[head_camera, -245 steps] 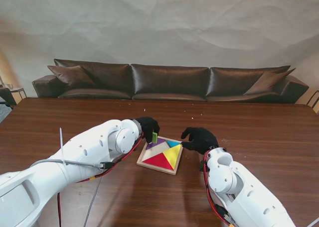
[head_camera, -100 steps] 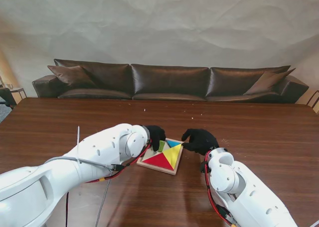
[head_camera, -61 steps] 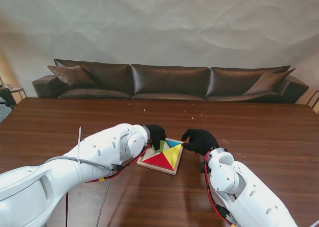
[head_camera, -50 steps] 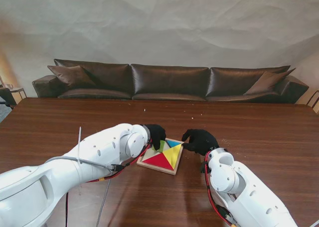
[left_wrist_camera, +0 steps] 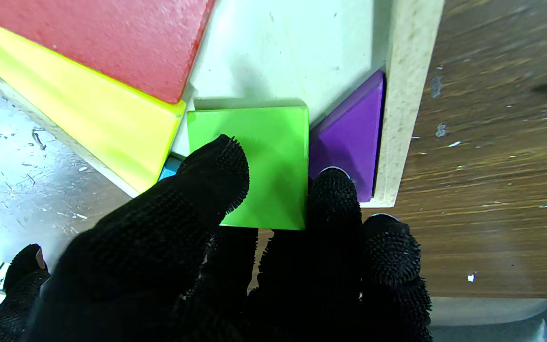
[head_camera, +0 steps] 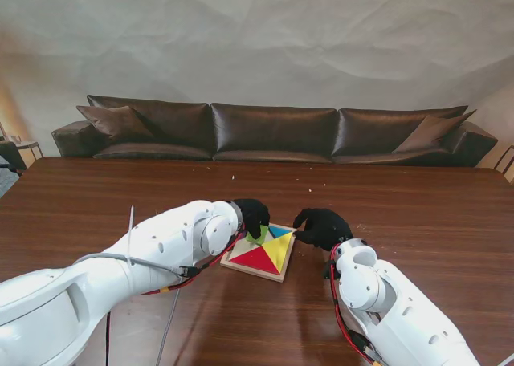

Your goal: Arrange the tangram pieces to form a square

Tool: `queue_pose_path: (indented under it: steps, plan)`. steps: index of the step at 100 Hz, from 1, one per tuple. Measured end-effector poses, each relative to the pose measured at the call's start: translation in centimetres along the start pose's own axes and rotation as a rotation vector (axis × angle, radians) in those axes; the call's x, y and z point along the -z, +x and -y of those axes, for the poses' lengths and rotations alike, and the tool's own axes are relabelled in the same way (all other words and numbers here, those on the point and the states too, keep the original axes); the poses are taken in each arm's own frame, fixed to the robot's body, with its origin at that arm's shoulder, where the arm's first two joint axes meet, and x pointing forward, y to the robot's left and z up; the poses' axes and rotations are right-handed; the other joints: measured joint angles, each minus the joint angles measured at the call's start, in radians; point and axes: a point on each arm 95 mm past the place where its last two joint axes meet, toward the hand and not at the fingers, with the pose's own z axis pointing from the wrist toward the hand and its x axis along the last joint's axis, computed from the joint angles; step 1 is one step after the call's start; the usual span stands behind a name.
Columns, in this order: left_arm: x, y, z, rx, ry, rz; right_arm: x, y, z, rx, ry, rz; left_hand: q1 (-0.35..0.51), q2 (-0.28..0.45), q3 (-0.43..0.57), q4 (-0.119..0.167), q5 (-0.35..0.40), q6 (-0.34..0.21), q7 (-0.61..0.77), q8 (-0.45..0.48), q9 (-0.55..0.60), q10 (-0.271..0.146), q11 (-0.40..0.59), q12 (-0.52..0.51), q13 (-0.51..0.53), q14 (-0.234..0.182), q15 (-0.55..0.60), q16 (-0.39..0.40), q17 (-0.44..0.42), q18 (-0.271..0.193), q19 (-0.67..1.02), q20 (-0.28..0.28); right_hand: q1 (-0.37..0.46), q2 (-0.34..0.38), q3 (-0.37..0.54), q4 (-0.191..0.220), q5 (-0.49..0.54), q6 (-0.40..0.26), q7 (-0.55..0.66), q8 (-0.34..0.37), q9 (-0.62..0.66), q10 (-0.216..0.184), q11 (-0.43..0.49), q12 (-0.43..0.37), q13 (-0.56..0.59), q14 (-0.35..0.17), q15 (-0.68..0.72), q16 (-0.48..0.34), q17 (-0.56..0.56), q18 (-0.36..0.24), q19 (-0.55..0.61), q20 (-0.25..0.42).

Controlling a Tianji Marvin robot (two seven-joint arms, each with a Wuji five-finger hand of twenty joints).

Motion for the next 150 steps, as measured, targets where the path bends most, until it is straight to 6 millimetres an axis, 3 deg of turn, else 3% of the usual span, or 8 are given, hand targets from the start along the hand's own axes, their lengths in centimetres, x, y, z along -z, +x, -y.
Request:
queue_pose_path:
  steps: [19, 24, 40, 50, 73, 120, 139, 150]
  plan:
    - [-0.1, 0.1, 0.1, 0.002, 0.009, -0.009, 0.0, 0.0, 0.0, -0.002, 0.005, -0.001, -0.032, 0.024, 0.015, 0.002, -0.013, 0.0, -0.04, -0.022, -0.024, 0.004, 0.002, -0.062, -0.01, 0.01, -0.001, 0.0, -0.011, 0.0, 0.0, 0.002, 0.0, 0.0, 0.0, 0.0, 0.0, 0.002, 0.0, 0.0, 0.0, 0.0, 0.0, 0.0, 0.0, 0.0, 0.0, 0.0, 0.0, 0.0, 0.0, 0.0]
    - [-0.1, 0.2, 0.1, 0.002, 0.01, -0.011, 0.0, 0.0, 0.0, -0.003, 0.006, -0.001, -0.053, 0.024, 0.03, 0.042, -0.02, 0.0, -0.046, -0.034, -0.024, 0.008, 0.015, -0.129, -0.011, 0.011, -0.001, 0.0, -0.018, 0.0, 0.0, 0.005, 0.0, 0.0, 0.0, 0.0, 0.0, 0.004, 0.0, 0.0, 0.0, 0.0, 0.0, 0.0, 0.0, 0.0, 0.0, 0.0, 0.0, 0.0, 0.0, 0.0]
    - [-0.1, 0.3, 0.3, -0.004, 0.015, -0.015, 0.0, 0.0, 0.1, -0.005, 0.008, -0.002, -0.074, 0.045, 0.038, 0.043, -0.028, 0.001, -0.072, -0.064, -0.049, 0.012, 0.022, -0.261, -0.026, 0.013, -0.014, 0.0, -0.021, 0.0, -0.001, 0.013, 0.0, 0.0, 0.0, 0.0, 0.0, 0.006, 0.0, 0.0, 0.0, 0.0, 0.0, 0.0, 0.0, 0.0, 0.0, 0.0, 0.0, 0.0, 0.0, 0.0]
    - [-0.1, 0.4, 0.4, -0.012, 0.017, -0.016, -0.1, 0.0, 0.1, -0.005, 0.009, -0.002, -0.082, 0.045, 0.039, 0.043, -0.039, 0.01, -0.083, -0.076, -0.094, 0.032, -0.06, -0.349, -0.027, 0.014, -0.014, 0.0, -0.022, 0.0, -0.001, 0.014, 0.0, 0.0, 0.0, 0.0, 0.0, 0.006, 0.0, 0.0, 0.0, 0.0, 0.0, 0.0, 0.0, 0.0, 0.0, 0.0, 0.0, 0.0, 0.0, 0.0]
    - [0.4, 0.3, 0.3, -0.012, 0.027, -0.014, -0.1, -0.1, 0.1, -0.005, 0.011, -0.002, -0.084, 0.059, 0.039, 0.043, -0.042, 0.014, -0.109, -0.102, -0.131, 0.021, -0.157, -0.47, -0.038, 0.025, -0.05, -0.002, -0.033, 0.0, -0.002, 0.015, 0.0, 0.0, 0.0, 0.0, 0.0, 0.007, 0.0, 0.0, 0.0, 0.0, 0.0, 0.0, 0.0, 0.0, 0.0, 0.0, 0.0, 0.0, 0.0, 0.0]
    - [3.3, -2.1, 0.8, -0.005, 0.093, 0.046, -0.2, 0.0, 0.2, -0.007, 0.014, -0.003, -0.093, 0.097, 0.038, 0.043, -0.052, 0.024, -0.119, -0.107, -0.154, 0.021, -0.199, -0.53, -0.039, 0.041, -0.08, -0.016, -0.044, 0.0, -0.003, 0.025, 0.0, 0.0, 0.0, 0.0, 0.0, 0.01, 0.0, 0.0, 0.0, 0.001, 0.0, 0.0, 0.0, 0.0, 0.0, 0.0, 0.0, 0.0, 0.0, 0.0]
    - [3.8, -3.1, 0.1, -0.008, 0.072, 0.078, -0.2, 0.0, 0.3, -0.008, 0.017, -0.003, -0.091, 0.144, 0.02, 0.043, -0.051, 0.037, -0.142, -0.132, -0.135, 0.024, -0.06, -0.35, -0.039, 0.045, -0.037, 0.008, -0.044, 0.0, -0.003, 0.052, 0.0, 0.0, 0.0, 0.0, 0.0, 0.01, 0.0, 0.0, 0.0, 0.002, 0.0, 0.0, 0.0, 0.0, 0.0, 0.0, 0.0, 0.0, 0.0, 0.0]
    - [3.7, -3.4, -0.3, 0.017, 0.061, 0.083, -0.2, 0.0, 0.3, -0.008, 0.018, -0.004, -0.052, 0.154, -0.042, 0.043, -0.056, 0.044, -0.169, -0.171, -0.123, 0.024, -0.015, -0.051, -0.039, 0.046, 0.0, 0.026, -0.047, 0.0, -0.003, 0.084, 0.0, 0.0, 0.0, 0.0, 0.0, 0.011, 0.0, 0.0, 0.0, 0.002, 0.0, 0.0, 0.0, 0.0, 0.001, 0.0, 0.0, 0.0, 0.0, 0.0]
